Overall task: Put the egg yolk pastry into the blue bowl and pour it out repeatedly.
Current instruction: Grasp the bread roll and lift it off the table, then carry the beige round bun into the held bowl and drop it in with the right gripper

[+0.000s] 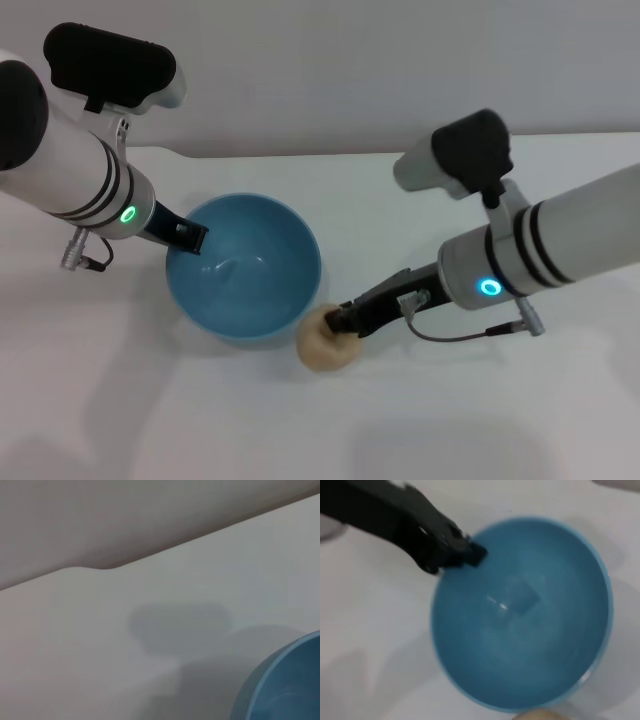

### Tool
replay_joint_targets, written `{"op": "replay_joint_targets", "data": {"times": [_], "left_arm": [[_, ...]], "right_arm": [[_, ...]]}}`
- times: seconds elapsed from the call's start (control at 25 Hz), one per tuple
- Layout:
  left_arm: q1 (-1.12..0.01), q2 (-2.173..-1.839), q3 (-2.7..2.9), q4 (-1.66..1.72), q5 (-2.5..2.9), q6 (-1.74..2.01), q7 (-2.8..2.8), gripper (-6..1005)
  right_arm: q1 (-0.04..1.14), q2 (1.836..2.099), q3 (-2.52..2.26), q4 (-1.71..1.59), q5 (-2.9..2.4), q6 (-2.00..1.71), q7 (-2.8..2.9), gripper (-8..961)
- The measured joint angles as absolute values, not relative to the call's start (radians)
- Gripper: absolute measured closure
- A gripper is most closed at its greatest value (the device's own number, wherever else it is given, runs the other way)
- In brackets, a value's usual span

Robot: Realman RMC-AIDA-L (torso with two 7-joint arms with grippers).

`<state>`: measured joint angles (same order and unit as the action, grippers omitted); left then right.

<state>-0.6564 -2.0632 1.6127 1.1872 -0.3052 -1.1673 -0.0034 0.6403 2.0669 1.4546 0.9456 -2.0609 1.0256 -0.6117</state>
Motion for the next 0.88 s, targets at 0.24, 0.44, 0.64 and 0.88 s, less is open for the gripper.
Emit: {"op": "replay_joint_targets", "data": {"times": [0.24, 0.44, 0.64, 0.88], "left_arm": [[-0.657, -2.063, 1.623, 1.186, -0.305, -1.182, -0.002, 996], [-0.669, -2.064, 1.644, 1.186, -0.306, -1.22, -0.006, 996], [-0.692, -2.066, 1.684, 1.186, -0.344, -1.255, -0.009, 996], [-0.717, -2.067, 1.719, 1.186, -0.383, -1.259, -0.007, 996]], "right_arm": [[0.576, 2.066, 1.554, 1.161, -2.062, 1.123, -0.611, 886], [0.562, 2.067, 1.639, 1.269, -2.061, 1.137, -0.611, 894], [0.609, 2.069, 1.638, 1.215, -2.063, 1.128, -0.621, 895], [0.665, 2.072, 1.627, 1.1, -2.06, 1.101, -0.642, 897]]}}
